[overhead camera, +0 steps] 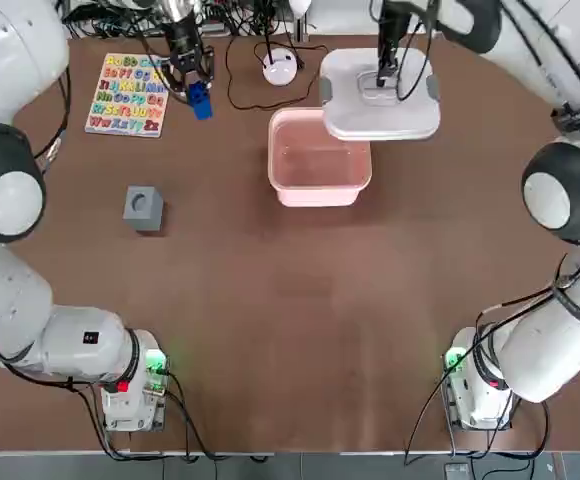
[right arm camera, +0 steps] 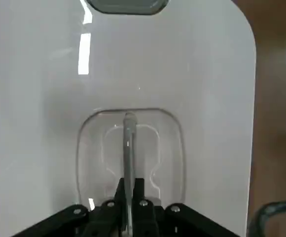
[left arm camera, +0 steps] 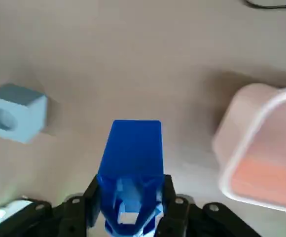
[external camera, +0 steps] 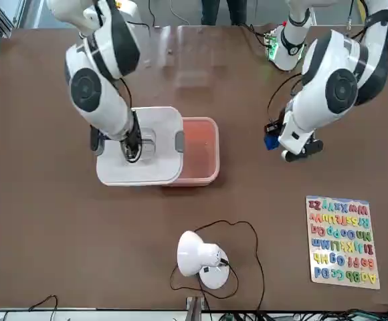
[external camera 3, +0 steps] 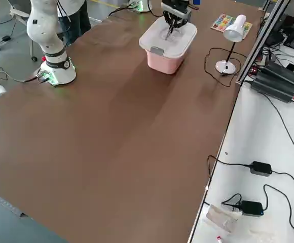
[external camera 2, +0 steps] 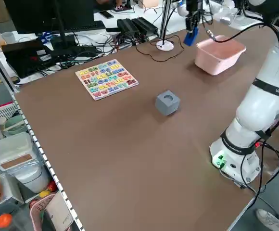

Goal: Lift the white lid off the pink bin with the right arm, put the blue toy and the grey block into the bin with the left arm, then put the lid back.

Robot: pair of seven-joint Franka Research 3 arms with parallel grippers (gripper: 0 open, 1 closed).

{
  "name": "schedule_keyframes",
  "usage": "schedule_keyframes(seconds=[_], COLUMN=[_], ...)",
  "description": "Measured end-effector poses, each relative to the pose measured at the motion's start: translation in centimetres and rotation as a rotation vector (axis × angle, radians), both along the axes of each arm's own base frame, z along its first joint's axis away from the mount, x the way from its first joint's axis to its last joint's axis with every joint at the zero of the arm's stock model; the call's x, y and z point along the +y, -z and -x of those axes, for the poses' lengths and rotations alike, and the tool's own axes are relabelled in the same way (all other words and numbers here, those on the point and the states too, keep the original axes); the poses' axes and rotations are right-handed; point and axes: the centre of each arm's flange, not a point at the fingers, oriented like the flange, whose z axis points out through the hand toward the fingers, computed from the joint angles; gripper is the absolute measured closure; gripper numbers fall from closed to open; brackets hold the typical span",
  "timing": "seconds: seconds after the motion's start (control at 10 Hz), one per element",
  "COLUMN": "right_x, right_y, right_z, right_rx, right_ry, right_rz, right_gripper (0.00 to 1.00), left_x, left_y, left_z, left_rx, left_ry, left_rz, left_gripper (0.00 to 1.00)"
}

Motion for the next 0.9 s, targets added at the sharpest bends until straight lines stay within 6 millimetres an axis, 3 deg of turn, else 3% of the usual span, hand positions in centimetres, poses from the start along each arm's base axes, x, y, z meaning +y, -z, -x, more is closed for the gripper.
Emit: schedule_keyframes(seconds=[0.2, 0.4, 0.6, 0.9], right_x=[-7.0, -12.1, -13.4, -13.0], right_y=[-0.5, -0.6, -0.6, -0.6], right_z=[-2.0, -3.2, -3.5, -3.4], right_rx=[0.023, 0.027, 0.026, 0.027], right_ry=[-0.013, -0.016, -0.036, -0.045], right_rz=[-0.016, -0.033, -0.041, -0.043], right_gripper=[0.93, 0.93, 0.93, 0.93], left_x=[-7.1, -14.4, -17.9, -20.2], left_y=[0.2, 3.1, 6.1, 10.3], left_z=[0.5, 1.0, 0.5, 0.3], left_rx=[0.005, 0.006, -0.018, -0.003], left_ry=[-0.039, -0.085, -0.131, -0.182], left_rz=[0.011, 0.038, 0.082, 0.09], left_gripper=[0.49, 0.49, 0.49, 0.49])
